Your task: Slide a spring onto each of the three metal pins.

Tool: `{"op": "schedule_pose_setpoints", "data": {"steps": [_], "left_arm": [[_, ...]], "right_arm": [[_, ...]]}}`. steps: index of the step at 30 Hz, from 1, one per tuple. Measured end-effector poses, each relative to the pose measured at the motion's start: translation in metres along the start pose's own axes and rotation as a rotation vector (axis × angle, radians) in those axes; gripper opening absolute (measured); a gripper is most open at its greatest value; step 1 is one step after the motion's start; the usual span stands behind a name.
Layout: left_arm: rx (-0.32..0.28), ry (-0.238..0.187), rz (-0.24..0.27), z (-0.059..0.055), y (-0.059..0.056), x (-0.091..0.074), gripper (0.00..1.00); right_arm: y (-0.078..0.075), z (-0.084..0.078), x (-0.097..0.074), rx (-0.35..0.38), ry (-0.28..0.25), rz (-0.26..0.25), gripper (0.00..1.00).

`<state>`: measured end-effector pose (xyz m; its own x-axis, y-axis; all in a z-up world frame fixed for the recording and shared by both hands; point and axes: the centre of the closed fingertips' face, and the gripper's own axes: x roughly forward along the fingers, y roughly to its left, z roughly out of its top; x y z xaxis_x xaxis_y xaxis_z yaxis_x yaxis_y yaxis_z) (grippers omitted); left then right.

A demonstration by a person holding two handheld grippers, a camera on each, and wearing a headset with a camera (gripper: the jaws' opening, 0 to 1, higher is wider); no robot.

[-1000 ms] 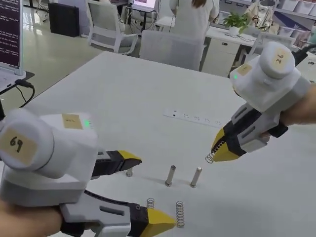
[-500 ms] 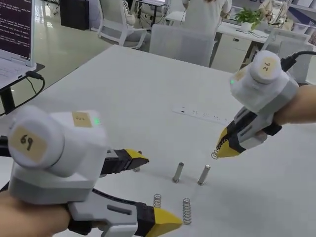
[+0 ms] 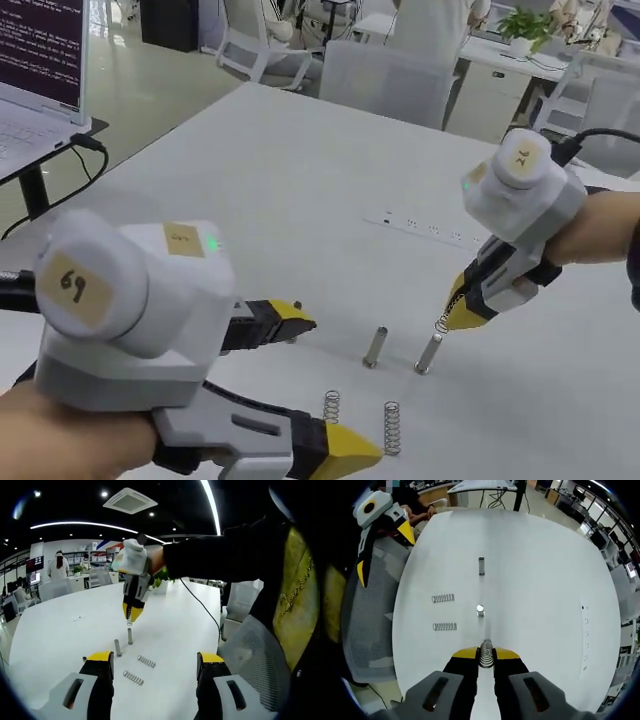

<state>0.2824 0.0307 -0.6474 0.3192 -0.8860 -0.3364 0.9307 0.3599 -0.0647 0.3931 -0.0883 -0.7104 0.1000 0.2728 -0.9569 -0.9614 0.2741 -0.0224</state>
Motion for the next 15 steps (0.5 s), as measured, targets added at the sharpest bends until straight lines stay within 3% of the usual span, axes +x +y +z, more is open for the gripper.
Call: {"op": "schedule_pose_setpoints", "data": {"steps": [15], "left_arm": [[-0.004, 0.005, 0.001, -0.0024, 0.0027, -0.0001, 0.62]], "right_arm": [[-0.0022, -0.0040, 0.0096, 0.016, 0.016, 0.013, 0.08]]}}
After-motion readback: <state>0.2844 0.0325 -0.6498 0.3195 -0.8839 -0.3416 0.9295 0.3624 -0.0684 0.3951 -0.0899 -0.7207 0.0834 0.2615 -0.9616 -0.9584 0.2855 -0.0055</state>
